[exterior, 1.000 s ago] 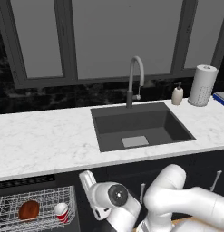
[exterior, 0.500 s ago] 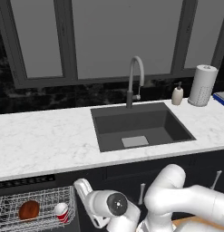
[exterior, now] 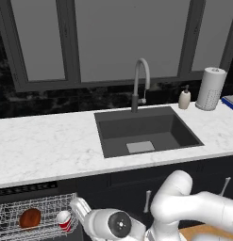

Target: Pick up the cup and bowl from the counter, place them in the dishwasher, and close the dishwasher door.

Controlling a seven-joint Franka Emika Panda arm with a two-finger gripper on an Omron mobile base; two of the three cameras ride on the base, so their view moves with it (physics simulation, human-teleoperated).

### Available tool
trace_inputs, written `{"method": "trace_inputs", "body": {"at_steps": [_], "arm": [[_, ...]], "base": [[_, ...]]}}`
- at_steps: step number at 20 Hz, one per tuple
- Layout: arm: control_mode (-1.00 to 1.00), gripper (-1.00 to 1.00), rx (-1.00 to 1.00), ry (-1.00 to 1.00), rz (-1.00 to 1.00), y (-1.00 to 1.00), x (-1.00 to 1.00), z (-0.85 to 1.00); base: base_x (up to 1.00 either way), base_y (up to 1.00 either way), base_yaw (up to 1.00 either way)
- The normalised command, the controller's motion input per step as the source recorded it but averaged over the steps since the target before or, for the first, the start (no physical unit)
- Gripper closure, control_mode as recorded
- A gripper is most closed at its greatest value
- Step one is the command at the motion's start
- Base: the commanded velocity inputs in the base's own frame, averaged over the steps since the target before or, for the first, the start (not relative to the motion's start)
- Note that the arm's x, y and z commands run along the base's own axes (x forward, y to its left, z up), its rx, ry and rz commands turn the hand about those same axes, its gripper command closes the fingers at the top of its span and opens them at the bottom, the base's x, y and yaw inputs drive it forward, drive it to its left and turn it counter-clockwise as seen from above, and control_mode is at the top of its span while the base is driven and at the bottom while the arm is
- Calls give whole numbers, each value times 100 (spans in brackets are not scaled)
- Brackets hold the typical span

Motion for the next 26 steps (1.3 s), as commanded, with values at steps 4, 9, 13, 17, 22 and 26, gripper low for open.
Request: {"method": "trace_inputs", "body": {"at_steps": [4, 9, 13, 17, 22, 26], "arm": [[-100, -100, 0, 0, -5, 13, -68, 0], [-100, -100, 0, 0, -12, 14, -72, -10], [-100, -100, 0, 0, -11, 14, -79, -14], [-100, -100, 0, 0, -7, 12, -76, -33], [-100, -100, 0, -3, -7, 19, -54, -57], [-100, -100, 0, -4, -5, 34, -24, -51]], "base": [[0, 0, 0], [0, 0, 0], [0, 0, 0], [0, 0, 0], [0, 0, 0], [0, 0, 0]]}}
